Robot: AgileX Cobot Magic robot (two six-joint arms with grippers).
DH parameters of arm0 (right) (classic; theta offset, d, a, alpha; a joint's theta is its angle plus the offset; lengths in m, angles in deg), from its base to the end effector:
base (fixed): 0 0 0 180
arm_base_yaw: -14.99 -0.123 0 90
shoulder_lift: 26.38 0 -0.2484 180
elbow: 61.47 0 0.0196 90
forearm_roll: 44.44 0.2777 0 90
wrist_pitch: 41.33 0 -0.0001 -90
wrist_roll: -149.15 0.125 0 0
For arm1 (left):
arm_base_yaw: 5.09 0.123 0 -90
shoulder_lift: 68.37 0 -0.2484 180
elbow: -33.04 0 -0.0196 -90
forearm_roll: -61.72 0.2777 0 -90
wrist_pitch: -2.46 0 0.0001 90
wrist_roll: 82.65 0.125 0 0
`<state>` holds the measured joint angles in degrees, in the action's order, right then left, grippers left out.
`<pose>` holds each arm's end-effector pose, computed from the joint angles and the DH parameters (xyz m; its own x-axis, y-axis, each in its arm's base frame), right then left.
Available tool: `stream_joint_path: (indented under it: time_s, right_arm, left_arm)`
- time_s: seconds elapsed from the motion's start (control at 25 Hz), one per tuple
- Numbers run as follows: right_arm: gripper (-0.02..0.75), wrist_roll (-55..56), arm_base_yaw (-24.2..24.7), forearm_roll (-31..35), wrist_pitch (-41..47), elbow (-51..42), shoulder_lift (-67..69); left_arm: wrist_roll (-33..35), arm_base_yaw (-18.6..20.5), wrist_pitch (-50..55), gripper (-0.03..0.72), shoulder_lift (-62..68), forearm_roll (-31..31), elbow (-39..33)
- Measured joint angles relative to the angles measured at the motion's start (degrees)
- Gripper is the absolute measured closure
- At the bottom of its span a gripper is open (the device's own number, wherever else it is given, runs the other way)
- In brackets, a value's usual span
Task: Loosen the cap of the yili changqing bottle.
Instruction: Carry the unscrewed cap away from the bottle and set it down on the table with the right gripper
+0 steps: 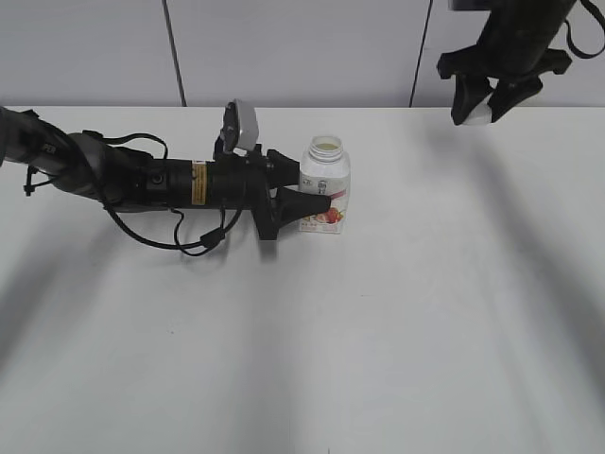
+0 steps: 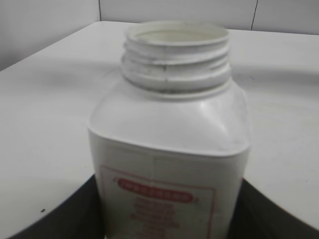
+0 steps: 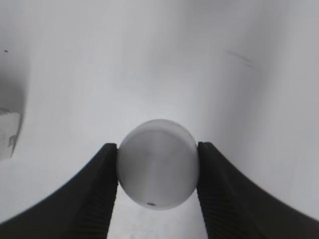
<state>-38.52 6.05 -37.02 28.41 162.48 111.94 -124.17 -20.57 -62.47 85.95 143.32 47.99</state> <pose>0.4897 0.0924 0.1673 -0.9290 -0.2353 -0.2857 -0.2708 0.9583 0.0915 0.4199 -0.2325 0.0032 -0.0300 0.2335 -0.9719 0.9919 0.1271 -0.0001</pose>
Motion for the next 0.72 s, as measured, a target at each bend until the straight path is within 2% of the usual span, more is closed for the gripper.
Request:
stream_joint_path:
  time_s: [0.32, 0.72]
  right_arm:
    - [0.351, 2.2, 5.0, -0.1, -1.5, -8.0, 0.0]
    - [0.351, 3.0, 7.1, 0.0, -14.5, -18.8, 0.0]
  left_arm:
    - [0.0, 0.0, 0.2, 0.289, 0.0, -0.5, 0.0]
    - [0.0, 0.0, 0.2, 0.29, 0.0, -0.7, -0.1]
